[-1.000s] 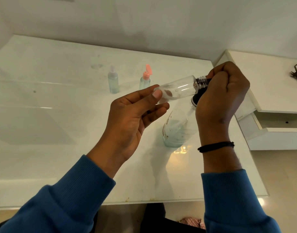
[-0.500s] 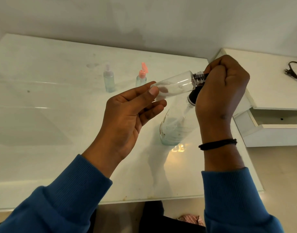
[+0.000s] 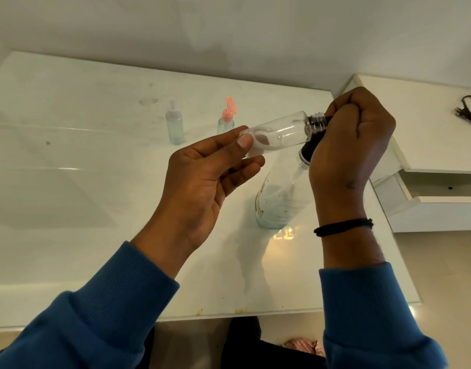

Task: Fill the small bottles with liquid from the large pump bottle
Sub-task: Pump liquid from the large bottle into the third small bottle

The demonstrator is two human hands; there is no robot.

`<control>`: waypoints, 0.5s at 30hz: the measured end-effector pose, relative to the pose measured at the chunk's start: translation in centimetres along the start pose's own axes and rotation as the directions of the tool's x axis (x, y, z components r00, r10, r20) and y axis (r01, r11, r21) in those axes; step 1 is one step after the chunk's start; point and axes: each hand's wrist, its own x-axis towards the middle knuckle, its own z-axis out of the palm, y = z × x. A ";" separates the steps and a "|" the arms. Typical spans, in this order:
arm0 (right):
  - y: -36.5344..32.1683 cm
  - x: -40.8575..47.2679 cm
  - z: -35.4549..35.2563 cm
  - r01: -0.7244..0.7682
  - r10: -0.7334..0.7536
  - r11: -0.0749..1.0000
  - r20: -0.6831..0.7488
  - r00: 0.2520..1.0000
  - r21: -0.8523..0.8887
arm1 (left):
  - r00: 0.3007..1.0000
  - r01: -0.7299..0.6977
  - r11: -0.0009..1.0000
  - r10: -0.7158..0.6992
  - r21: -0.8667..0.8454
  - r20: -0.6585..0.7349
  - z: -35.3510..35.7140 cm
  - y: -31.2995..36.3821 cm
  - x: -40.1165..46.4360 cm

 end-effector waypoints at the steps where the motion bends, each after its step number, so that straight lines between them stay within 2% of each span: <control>1: 0.1 0.0 0.0 -0.002 0.002 1.000 0.005 1.000 -0.006 | 1.000 0.002 1.000 -0.002 -0.001 -0.003 0.0 0.0 0.0; 6: -0.3 0.2 -0.3 0.029 -0.032 0.997 -0.035 0.999 -0.065 | 1.000 0.009 1.000 -0.009 -0.008 0.006 0.2 0.0 -0.1; 10: -0.2 -0.2 0.1 0.024 -0.025 0.999 -0.024 0.999 -0.021 | 1.000 0.000 1.000 0.000 -0.001 -0.007 0.0 0.0 0.0; 15: -0.2 0.0 -0.2 0.026 -0.028 0.998 -0.027 0.999 -0.065 | 1.000 0.007 1.000 -0.007 -0.007 0.001 0.1 0.0 -0.1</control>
